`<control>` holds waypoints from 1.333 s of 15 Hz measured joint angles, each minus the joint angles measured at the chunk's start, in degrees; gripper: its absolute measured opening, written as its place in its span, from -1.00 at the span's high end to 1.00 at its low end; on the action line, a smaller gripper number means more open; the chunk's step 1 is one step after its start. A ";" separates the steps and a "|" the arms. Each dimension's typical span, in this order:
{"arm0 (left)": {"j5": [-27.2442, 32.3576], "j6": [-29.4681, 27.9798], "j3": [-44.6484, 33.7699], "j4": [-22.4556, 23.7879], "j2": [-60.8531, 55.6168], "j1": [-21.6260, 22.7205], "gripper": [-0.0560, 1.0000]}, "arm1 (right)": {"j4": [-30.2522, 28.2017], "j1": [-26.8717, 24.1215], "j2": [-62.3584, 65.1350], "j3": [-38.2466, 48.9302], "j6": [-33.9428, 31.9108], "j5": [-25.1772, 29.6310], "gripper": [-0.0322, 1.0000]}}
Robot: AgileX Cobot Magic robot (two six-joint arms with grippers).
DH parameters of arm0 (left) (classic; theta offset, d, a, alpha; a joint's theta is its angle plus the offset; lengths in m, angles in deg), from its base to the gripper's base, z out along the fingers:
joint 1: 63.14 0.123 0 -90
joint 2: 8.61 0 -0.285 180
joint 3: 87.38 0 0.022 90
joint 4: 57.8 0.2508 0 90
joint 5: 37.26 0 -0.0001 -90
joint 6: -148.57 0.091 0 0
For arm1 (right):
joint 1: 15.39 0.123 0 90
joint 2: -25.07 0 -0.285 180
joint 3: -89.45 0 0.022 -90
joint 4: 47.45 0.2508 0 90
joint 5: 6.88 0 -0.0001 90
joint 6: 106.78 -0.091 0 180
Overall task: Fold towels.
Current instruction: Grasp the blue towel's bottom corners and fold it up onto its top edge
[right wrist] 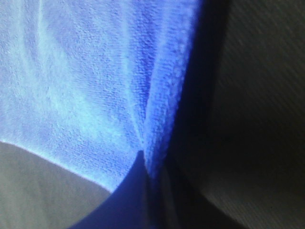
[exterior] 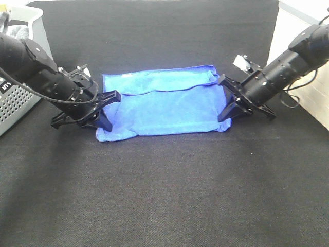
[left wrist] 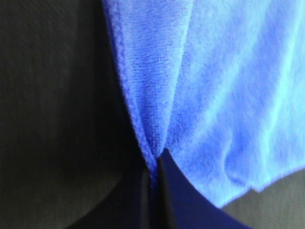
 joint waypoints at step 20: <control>5.21 -2.69 -12.89 5.79 -15.81 2.69 0.88 | -0.92 1.43 17.30 18.39 1.95 -2.64 0.94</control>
